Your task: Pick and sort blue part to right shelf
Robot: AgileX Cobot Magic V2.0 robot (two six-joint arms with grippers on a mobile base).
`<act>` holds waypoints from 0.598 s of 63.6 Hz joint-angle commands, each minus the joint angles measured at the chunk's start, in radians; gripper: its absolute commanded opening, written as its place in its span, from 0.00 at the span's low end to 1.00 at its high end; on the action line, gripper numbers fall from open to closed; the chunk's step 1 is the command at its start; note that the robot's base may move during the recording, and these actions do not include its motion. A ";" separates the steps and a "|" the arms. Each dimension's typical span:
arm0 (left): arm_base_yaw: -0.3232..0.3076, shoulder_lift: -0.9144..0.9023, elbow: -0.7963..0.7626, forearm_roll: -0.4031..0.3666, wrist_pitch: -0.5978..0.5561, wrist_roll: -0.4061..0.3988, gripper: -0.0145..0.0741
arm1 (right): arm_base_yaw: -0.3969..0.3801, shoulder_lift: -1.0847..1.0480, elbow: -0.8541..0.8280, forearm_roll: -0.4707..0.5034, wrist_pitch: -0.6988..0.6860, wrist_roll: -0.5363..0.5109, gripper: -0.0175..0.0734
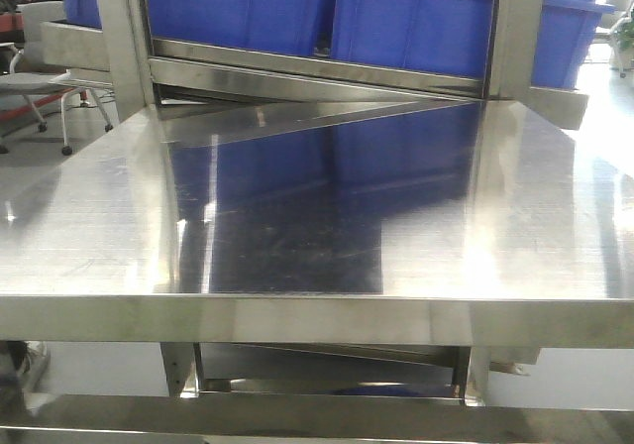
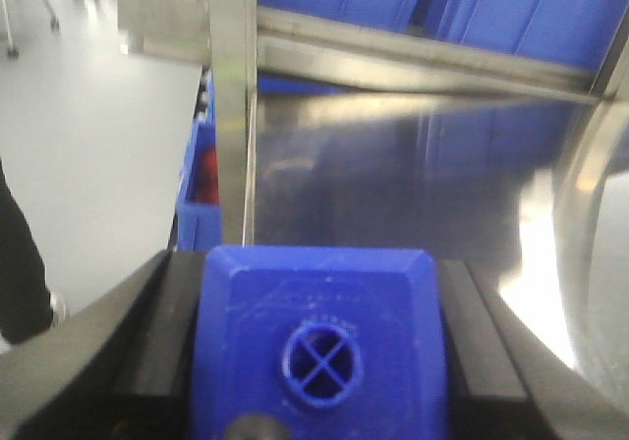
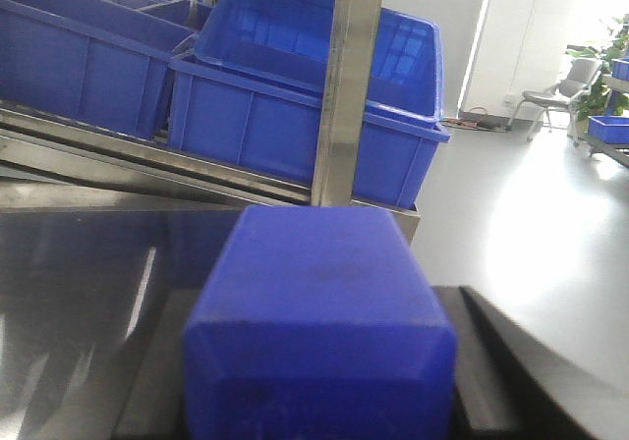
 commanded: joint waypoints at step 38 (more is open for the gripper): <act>0.002 -0.187 -0.028 -0.003 -0.072 0.004 0.65 | -0.007 0.008 -0.028 -0.008 -0.092 -0.004 0.61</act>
